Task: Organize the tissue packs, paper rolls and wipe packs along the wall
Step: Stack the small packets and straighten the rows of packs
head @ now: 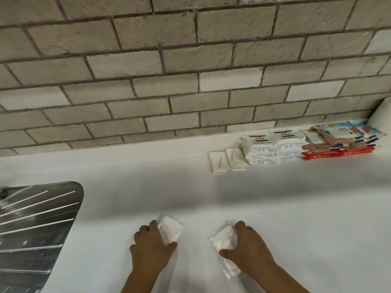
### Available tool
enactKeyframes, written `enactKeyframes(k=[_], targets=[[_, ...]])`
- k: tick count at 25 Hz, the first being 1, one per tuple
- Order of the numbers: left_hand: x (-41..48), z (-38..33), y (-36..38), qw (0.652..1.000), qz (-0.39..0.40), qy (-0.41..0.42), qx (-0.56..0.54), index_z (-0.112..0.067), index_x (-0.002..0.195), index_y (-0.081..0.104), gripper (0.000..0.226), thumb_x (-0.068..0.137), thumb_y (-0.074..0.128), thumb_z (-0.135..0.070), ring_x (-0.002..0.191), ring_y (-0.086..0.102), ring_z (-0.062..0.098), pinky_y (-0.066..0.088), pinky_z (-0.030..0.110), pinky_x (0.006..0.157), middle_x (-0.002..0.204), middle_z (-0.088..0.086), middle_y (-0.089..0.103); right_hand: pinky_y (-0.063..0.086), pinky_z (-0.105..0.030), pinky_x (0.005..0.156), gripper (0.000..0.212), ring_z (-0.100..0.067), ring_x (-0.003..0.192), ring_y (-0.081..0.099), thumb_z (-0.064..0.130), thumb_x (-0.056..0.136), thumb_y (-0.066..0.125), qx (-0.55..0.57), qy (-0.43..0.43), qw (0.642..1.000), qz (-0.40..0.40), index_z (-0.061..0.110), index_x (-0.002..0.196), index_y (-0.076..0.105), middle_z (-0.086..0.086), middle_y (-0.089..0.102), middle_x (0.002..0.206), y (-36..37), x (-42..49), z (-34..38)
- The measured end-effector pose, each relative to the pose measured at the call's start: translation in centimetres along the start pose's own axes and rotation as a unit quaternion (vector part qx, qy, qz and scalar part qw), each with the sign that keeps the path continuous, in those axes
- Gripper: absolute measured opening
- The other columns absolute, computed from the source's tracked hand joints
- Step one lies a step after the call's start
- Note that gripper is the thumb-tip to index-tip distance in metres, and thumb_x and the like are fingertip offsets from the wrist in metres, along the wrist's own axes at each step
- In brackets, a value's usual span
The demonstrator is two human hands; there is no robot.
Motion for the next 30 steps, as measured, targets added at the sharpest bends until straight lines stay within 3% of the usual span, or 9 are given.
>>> enactKeyframes(k=[5, 9, 14, 17, 20, 22, 26, 30], targets=[[0.1, 1.1, 0.4, 0.999, 0.003, -0.022, -0.042, -0.025, 0.137, 0.044, 0.085, 0.07, 0.073, -0.068, 0.126, 0.046, 0.024, 0.045, 0.041, 0.095, 0.127, 0.0, 0.051, 0.05, -0.027, 0.087, 0.073, -0.015, 0.108, 0.062, 0.058, 0.065, 0.081, 0.017, 0.021, 1.0, 0.0, 0.024, 0.123, 0.053, 0.006, 0.065, 0.114, 0.2, 0.3, -0.4], [0.1, 1.9, 0.8, 0.993, -0.009, -0.019, -0.113, -0.02, 0.133, 0.049, 0.085, 0.066, 0.08, -0.063, 0.119, 0.051, 0.026, 0.049, 0.039, 0.09, 0.119, 0.003, 0.056, 0.05, -0.024, 0.071, 0.052, -0.012, 0.085, 0.063, 0.049, 0.065, 0.084, 0.057, 0.016, 0.998, 0.009, 0.032, 0.101, 0.052, 0.012, 0.065, 0.094, 0.1, 0.2, -0.4], [-0.4, 1.8, 0.5, 0.981, -0.039, -0.009, -0.19, -0.025, 0.122, 0.049, 0.062, 0.074, 0.079, -0.049, 0.104, 0.062, 0.025, 0.051, 0.037, 0.081, 0.103, -0.006, 0.059, 0.053, -0.029, 0.068, 0.031, -0.009, 0.071, 0.064, 0.031, 0.072, 0.084, 0.131, 0.022, 0.99, -0.035, 0.032, 0.089, 0.058, 0.012, 0.067, 0.083, -0.4, -0.2, -1.0], [-0.5, 1.5, 0.2, 0.984, -0.053, 0.002, -0.17, -0.029, 0.109, 0.044, 0.052, 0.074, 0.076, -0.051, 0.093, 0.064, 0.023, 0.053, 0.039, 0.078, 0.098, -0.007, 0.066, 0.045, -0.028, 0.06, 0.029, -0.01, 0.061, 0.052, 0.033, 0.074, 0.081, 0.107, 0.012, 0.993, -0.046, 0.025, 0.075, 0.053, 0.009, 0.059, 0.07, -0.7, -0.2, -0.8], [-0.6, 1.1, -0.2, 0.984, -0.094, 0.029, -0.151, -0.028, 0.105, 0.046, 0.055, 0.069, 0.083, -0.047, 0.1, 0.059, 0.026, 0.05, 0.041, 0.079, 0.102, -0.005, 0.059, 0.048, -0.027, 0.076, 0.021, -0.012, 0.091, 0.049, 0.04, 0.08, 0.075, 0.0, -0.032, 0.998, -0.059, 0.027, 0.079, 0.058, 0.012, 0.054, 0.091, -0.9, -0.1, 0.1], [-0.7, 0.8, -0.4, 0.984, -0.143, 0.048, -0.094, -0.024, 0.105, 0.056, 0.063, 0.058, 0.092, -0.045, 0.104, 0.054, 0.03, 0.044, 0.044, 0.08, 0.107, 0.001, 0.058, 0.047, -0.026, 0.081, 0.021, -0.015, 0.097, 0.048, 0.04, 0.083, 0.073, -0.026, -0.044, 0.997, -0.056, 0.026, 0.079, 0.057, 0.009, 0.054, 0.094, -1.2, -0.2, 0.6], [-0.9, 0.6, -1.0, 0.979, -0.191, 0.066, -0.032, -0.023, 0.095, 0.061, 0.07, 0.04, 0.097, -0.05, 0.094, 0.051, 0.029, 0.031, 0.042, 0.077, 0.097, 0.0, 0.057, 0.04, -0.026, 0.06, 0.026, -0.013, 0.066, 0.051, 0.028, 0.089, 0.065, 0.03, -0.017, 0.999, -0.015, 0.024, 0.073, 0.045, 0.007, 0.057, 0.072, -1.1, -0.1, 0.5], [-0.9, 0.3, -1.3, 0.983, -0.167, 0.08, -0.005, -0.024, 0.088, 0.061, 0.067, 0.04, 0.096, -0.054, 0.081, 0.058, 0.026, 0.022, 0.036, 0.072, 0.082, -0.006, 0.061, 0.034, -0.024, 0.054, 0.015, -0.012, 0.058, 0.045, 0.023, 0.094, 0.059, 0.069, -0.028, 0.997, -0.001, 0.017, 0.086, 0.048, 0.005, 0.055, 0.068, -1.8, 0.1, 0.6]])
Point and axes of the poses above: each hand's wrist, its own x-axis towards the middle knuckle, its own y-axis out of the palm, z = x × y, the point moved 6 cm from there along x, towards the middle knuckle
